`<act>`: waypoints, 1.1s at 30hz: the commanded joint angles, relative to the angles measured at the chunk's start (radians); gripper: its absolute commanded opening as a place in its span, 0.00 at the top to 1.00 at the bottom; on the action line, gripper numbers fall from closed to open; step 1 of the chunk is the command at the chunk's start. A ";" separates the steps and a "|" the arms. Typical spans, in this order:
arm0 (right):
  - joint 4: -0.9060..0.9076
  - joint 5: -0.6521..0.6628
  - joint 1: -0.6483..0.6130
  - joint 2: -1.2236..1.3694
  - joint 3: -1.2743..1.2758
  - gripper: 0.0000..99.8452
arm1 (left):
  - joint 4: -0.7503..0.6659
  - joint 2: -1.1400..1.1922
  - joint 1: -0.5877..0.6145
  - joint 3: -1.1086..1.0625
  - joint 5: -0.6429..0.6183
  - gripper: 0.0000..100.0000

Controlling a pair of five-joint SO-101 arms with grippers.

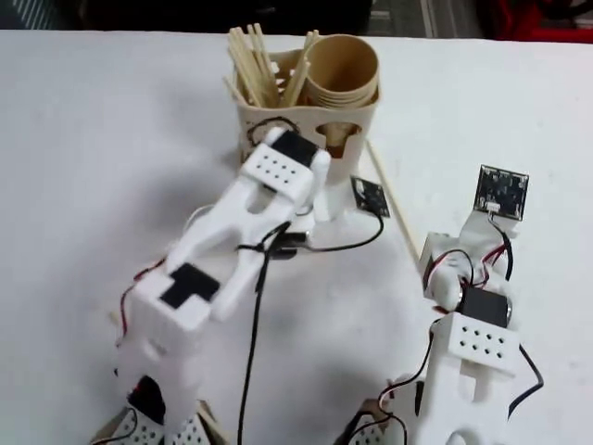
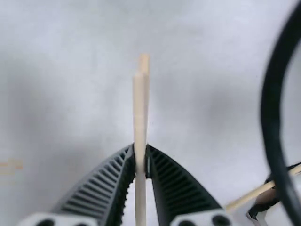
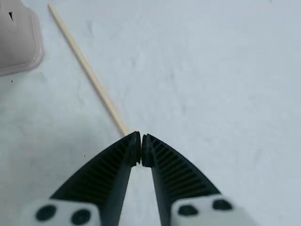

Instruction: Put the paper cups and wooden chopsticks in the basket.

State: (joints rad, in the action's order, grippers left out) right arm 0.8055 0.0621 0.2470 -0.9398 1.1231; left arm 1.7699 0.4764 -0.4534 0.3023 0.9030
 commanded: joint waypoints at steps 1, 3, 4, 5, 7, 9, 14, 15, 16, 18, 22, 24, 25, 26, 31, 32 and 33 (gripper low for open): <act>-0.012 -0.005 0.005 -0.010 -0.005 0.98 | 0.009 -0.182 -0.002 -0.038 -0.037 0.98; -0.012 -0.005 0.005 -0.010 -0.005 0.98 | 0.011 -0.257 -0.005 -0.061 -0.060 0.98; -0.012 -0.005 0.005 -0.010 -0.005 0.98 | 0.012 -0.295 -0.005 -0.069 -0.068 0.98; -0.012 -0.005 0.005 -0.010 -0.005 0.98 | 0.012 -0.334 -0.005 -0.072 -0.068 0.98; -0.012 -0.005 0.005 -0.010 -0.005 0.98 | 0.011 -0.406 -0.002 -0.069 -0.077 0.98; -0.012 -0.005 0.005 -0.010 -0.005 0.98 | 0.008 -0.473 -0.001 -0.063 -0.103 0.98; -0.012 -0.005 0.005 -0.010 -0.005 0.98 | -0.020 -0.582 -0.001 -0.002 -0.157 0.98; -0.012 -0.005 0.005 -0.010 -0.005 0.98 | -0.029 -0.588 0.008 0.032 -0.180 0.98; -0.012 -0.005 0.005 -0.010 -0.005 0.98 | -0.032 -0.590 0.018 0.075 -0.201 0.98; -0.012 -0.005 0.005 -0.010 -0.005 0.98 | -0.054 -0.590 0.028 0.170 -0.255 0.98; -0.012 -0.005 0.005 -0.010 -0.005 0.98 | -0.126 -0.590 0.030 0.336 -0.373 0.98; -0.012 -0.005 0.004 -0.010 -0.005 0.98 | -0.186 -0.588 0.030 0.391 -0.445 0.98; -0.012 -0.005 0.004 -0.010 -0.005 0.98 | -0.221 -0.588 0.030 0.410 -0.474 0.98; -0.012 -0.005 0.002 -0.010 -0.005 0.98 | -0.264 -0.588 0.030 0.420 -0.500 0.98; -0.012 -0.005 0.001 -0.010 -0.005 0.98 | -0.511 -0.588 0.047 0.428 -0.583 0.98; -0.012 -0.005 0.001 -0.010 -0.005 0.98 | -0.565 -0.588 0.050 0.425 -0.600 0.98; -0.012 -0.005 0.001 -0.010 -0.005 0.98 | -0.612 -0.588 0.062 0.425 -0.620 0.98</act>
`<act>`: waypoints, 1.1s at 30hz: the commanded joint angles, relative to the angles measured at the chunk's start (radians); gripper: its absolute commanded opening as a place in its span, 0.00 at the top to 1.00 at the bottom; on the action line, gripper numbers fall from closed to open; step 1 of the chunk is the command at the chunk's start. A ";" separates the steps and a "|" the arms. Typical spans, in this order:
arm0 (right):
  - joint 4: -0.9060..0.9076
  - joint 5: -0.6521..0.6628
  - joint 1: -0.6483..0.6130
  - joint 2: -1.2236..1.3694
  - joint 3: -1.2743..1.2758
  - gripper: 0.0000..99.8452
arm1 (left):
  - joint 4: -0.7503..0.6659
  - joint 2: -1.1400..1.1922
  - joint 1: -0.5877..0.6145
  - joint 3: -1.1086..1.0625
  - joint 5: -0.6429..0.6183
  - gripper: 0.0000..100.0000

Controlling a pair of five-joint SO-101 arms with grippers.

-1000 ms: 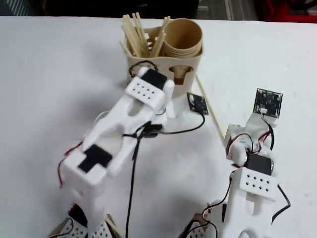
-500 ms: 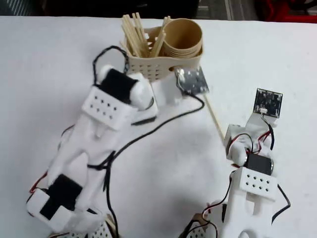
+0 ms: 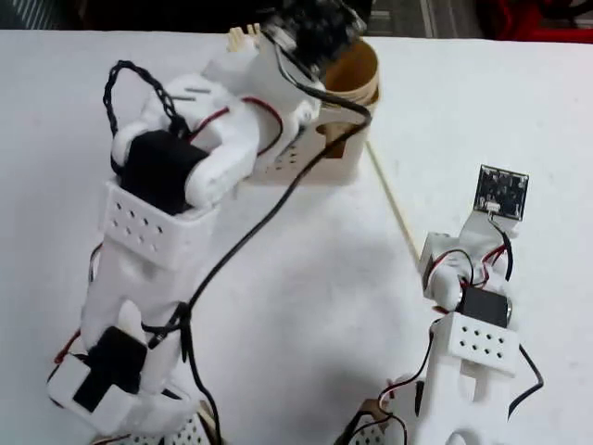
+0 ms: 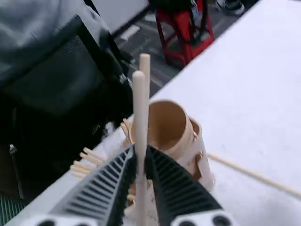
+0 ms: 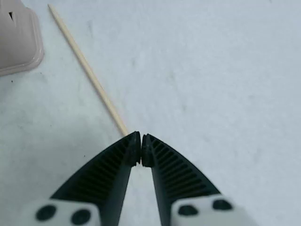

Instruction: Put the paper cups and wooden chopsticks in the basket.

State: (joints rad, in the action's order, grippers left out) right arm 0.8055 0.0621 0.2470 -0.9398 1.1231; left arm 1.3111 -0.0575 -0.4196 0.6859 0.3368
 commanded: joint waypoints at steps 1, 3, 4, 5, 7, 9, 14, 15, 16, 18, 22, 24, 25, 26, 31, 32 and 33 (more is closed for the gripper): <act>-0.012 -0.005 0.001 -0.010 -0.005 0.98 | -0.199 -0.054 0.041 0.041 -0.078 0.98; -0.012 -0.005 0.002 -0.012 -0.005 0.98 | -0.287 -0.054 0.061 0.040 -0.127 0.98; -0.012 -0.005 0.002 -0.012 -0.005 0.98 | -0.325 -0.053 0.074 0.040 -0.146 0.98; -0.012 -0.005 0.002 -0.012 -0.005 0.98 | -0.359 -0.047 0.087 0.040 -0.163 0.98; -0.012 -0.005 0.002 -0.013 -0.005 0.98 | -0.420 -0.016 0.102 0.038 -0.184 0.98; -0.012 -0.005 0.002 -0.013 -0.005 0.98 | -0.470 0.030 0.119 0.038 -0.189 0.98; -0.012 -0.005 0.004 -0.013 -0.005 0.98 | -0.523 0.180 0.154 0.044 -0.195 0.98; -0.012 -0.005 0.004 -0.013 -0.005 0.98 | -0.531 0.205 0.159 0.044 -0.195 0.97; -0.012 -0.005 0.004 -0.013 -0.005 0.98 | -0.532 0.225 0.160 0.044 -0.195 0.97; -0.012 -0.005 0.004 -0.013 -0.005 0.98 | -0.526 0.255 0.160 0.043 -0.195 0.95; -0.012 -0.005 0.004 -0.013 -0.005 0.98 | -0.457 0.274 0.166 0.044 -0.195 0.87; -0.012 -0.005 0.004 -0.013 -0.005 0.98 | -0.414 0.262 0.179 0.044 -0.195 0.86; -0.012 -0.005 0.004 -0.013 -0.005 0.98 | -0.394 0.248 0.188 0.044 -0.195 0.86; -0.012 -0.005 0.004 -0.012 -0.005 0.98 | -0.370 0.234 0.202 0.044 -0.195 0.86; -0.012 -0.005 0.002 -0.010 -0.005 0.98 | -0.184 0.143 0.263 0.044 -0.187 0.86; -0.012 -0.005 0.002 -0.010 -0.005 0.98 | -0.140 0.122 0.277 0.044 -0.186 0.86; -0.012 -0.005 0.002 -0.010 -0.005 0.98 | -0.092 0.104 0.291 0.044 -0.186 0.86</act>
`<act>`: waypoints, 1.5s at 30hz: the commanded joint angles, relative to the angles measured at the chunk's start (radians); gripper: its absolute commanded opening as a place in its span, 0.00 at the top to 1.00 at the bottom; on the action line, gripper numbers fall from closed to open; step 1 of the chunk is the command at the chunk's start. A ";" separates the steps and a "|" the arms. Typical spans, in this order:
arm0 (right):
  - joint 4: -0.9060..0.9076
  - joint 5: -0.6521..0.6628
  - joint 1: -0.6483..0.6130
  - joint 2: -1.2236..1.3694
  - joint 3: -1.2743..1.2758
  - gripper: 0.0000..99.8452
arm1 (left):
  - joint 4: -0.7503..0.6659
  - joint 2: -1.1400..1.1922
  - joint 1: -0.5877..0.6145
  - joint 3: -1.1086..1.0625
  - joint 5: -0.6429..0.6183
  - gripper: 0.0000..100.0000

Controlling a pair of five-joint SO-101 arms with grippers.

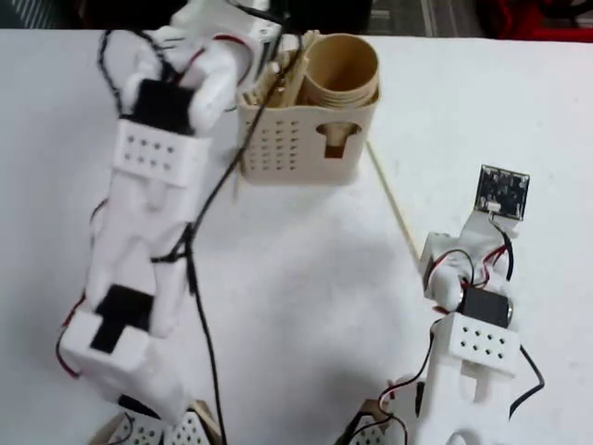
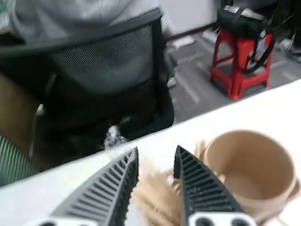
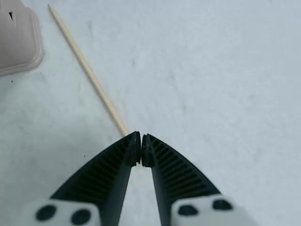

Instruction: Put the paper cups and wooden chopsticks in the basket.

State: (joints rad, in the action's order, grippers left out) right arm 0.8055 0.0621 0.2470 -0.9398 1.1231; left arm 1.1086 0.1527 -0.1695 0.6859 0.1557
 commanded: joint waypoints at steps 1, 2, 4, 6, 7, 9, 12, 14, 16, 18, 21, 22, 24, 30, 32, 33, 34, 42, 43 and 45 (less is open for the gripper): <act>-0.012 -0.005 0.004 -0.010 -0.005 0.98 | 0.160 -0.124 0.054 0.044 -0.005 0.86; -0.012 -0.005 0.004 -0.010 -0.005 0.98 | 0.204 -0.137 0.065 0.040 -0.005 0.86; -0.012 -0.005 0.004 -0.010 -0.005 0.98 | 0.285 -0.154 0.090 0.037 -0.005 0.85; -0.012 -0.005 0.004 -0.008 -0.005 0.98 | 0.359 -0.157 0.119 0.037 -0.005 0.81; -0.012 -0.005 0.004 -0.008 -0.005 0.98 | 0.394 -0.157 0.137 0.037 -0.008 0.78; -0.012 -0.005 0.004 -0.008 -0.003 0.98 | 0.457 -0.156 0.171 0.035 -0.011 0.74; -0.012 -0.005 0.001 -0.008 -0.003 0.98 | 0.540 -0.154 0.205 0.035 -0.005 0.74; -0.024 -0.005 -0.002 -0.008 0.012 0.98 | 0.589 -0.153 0.220 0.034 -0.003 0.74; -0.065 -0.005 -0.002 -0.008 0.034 0.98 | 0.615 -0.153 0.229 0.015 -0.003 0.74; -0.110 -0.005 -0.002 -0.008 0.061 0.98 | 0.605 -0.156 0.240 -0.049 -0.002 0.74; -0.136 -0.005 -0.002 -0.012 0.078 0.98 | 0.562 -0.156 0.249 -0.187 0.038 0.74; -0.134 -0.005 -0.002 -0.012 0.078 0.98 | 0.535 -0.160 0.249 -0.244 0.049 0.74; -0.134 -0.005 -0.002 -0.013 0.080 0.98 | 0.471 -0.162 0.251 -0.359 0.054 0.74; -0.136 -0.005 -0.002 -0.010 0.080 0.98 | 0.207 -0.157 0.246 -0.681 0.058 0.74; -0.136 -0.005 -0.002 -0.010 0.080 0.98 | 0.094 -0.154 0.243 -0.779 0.057 0.74; -0.136 -0.005 -0.002 -0.012 0.080 0.98 | 0.037 -0.154 0.242 -0.822 0.054 0.74; -0.136 -0.005 -0.002 -0.012 0.080 0.98 | -0.018 -0.154 0.236 -0.862 0.054 0.74; -0.136 -0.005 -0.002 -0.015 0.080 0.98 | -0.292 -0.143 0.151 -1.063 0.051 0.74; -0.136 -0.005 -0.002 -0.015 0.080 0.98 | -0.298 -0.125 0.140 -1.060 0.051 0.74; -0.136 -0.005 -0.002 -0.016 0.080 0.98 | -0.301 -0.068 0.122 -1.030 0.035 0.74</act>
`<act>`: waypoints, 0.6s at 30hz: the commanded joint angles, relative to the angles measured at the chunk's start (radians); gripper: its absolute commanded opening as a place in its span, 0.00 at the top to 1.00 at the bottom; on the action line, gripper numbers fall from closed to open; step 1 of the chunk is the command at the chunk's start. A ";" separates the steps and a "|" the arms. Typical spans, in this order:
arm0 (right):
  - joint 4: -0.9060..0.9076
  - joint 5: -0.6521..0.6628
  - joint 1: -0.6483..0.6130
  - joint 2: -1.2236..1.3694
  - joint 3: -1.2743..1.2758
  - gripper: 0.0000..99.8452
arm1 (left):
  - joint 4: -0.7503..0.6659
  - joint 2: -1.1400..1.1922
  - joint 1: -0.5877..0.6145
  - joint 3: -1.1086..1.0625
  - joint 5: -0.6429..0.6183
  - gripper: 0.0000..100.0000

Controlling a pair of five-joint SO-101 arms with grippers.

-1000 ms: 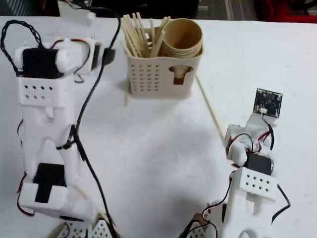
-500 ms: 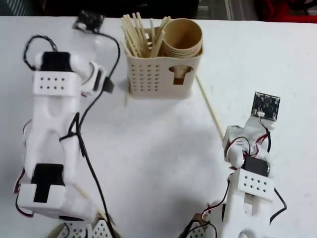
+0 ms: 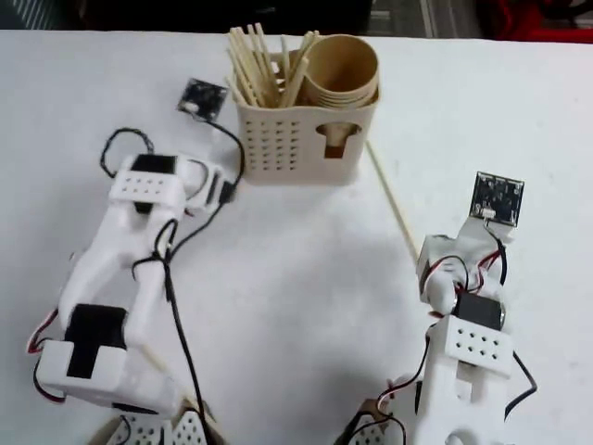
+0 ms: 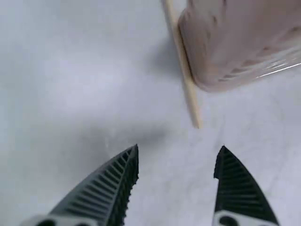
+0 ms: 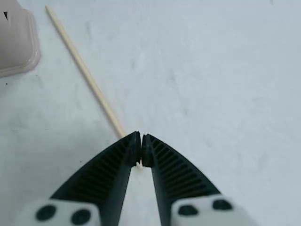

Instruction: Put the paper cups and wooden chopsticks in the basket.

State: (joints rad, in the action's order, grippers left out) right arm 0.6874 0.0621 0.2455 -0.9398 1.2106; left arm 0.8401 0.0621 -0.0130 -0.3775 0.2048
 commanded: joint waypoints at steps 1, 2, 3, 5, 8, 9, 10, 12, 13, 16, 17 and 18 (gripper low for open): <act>-0.018 -0.005 -0.001 -0.016 -0.008 0.98 | -0.026 0.058 -0.039 0.060 -0.029 0.74; -0.018 -0.005 -0.001 -0.016 -0.008 0.98 | -0.021 0.094 -0.041 0.091 -0.040 0.74; -0.018 -0.005 -0.001 -0.016 -0.008 0.98 | -0.011 0.133 -0.041 0.124 -0.044 0.74; -0.018 -0.005 -0.001 -0.016 -0.008 0.98 | 0.012 0.209 -0.033 0.196 -0.048 0.74; -0.018 -0.005 -0.001 -0.016 -0.008 0.98 | 0.023 0.315 -0.025 0.293 -0.046 0.80; -0.018 -0.005 -0.001 -0.016 -0.008 0.98 | 0.023 0.340 -0.021 0.319 -0.046 0.82; -0.018 -0.005 -0.001 -0.016 -0.008 0.98 | 0.023 0.363 -0.021 0.345 -0.048 0.84; -0.018 -0.005 -0.001 -0.016 -0.008 0.98 | 0.025 0.394 -0.025 0.381 -0.048 0.88; -0.018 -0.005 -0.001 -0.016 -0.008 0.98 | 0.025 0.401 -0.028 0.388 -0.046 0.90; -0.018 -0.005 -0.001 -0.016 -0.008 0.98 | 0.052 0.403 -0.030 0.394 -0.041 0.92; -0.018 -0.005 -0.001 -0.016 -0.008 0.98 | 0.077 0.398 -0.030 0.394 -0.040 0.92; -0.018 -0.005 -0.001 -0.016 -0.008 0.98 | 0.097 0.394 -0.030 0.394 -0.040 0.92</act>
State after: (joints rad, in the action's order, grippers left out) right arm 0.6874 0.0621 0.2455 -0.9398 1.2106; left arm 0.8784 0.4549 -0.0391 0.0107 0.1695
